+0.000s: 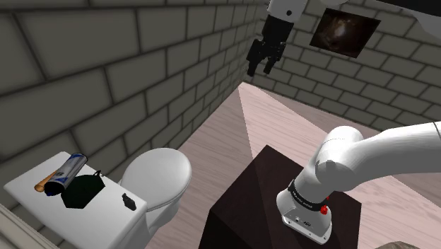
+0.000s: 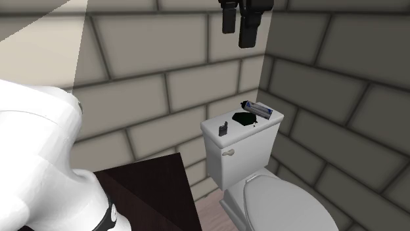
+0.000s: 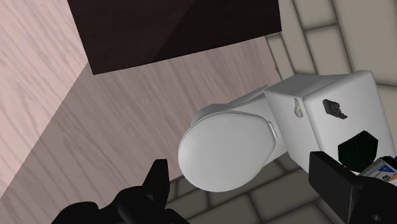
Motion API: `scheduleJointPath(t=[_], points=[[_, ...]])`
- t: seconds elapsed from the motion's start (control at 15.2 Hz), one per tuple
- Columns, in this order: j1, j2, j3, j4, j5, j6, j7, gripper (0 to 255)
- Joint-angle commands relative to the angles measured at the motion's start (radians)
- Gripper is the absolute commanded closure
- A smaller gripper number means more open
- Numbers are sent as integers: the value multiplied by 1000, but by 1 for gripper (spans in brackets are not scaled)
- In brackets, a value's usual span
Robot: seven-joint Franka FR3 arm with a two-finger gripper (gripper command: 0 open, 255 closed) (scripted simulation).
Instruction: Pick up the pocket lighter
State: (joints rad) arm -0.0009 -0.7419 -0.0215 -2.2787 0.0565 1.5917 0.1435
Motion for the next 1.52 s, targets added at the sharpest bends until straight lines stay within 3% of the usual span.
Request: scheduleJointPath(t=[0.0,0.73,1.45], points=[[0,0,0,0,0,0,0,0],[64,152,160,-156,74,305,128,0],[109,460,322,-161,77,613,276,0]])
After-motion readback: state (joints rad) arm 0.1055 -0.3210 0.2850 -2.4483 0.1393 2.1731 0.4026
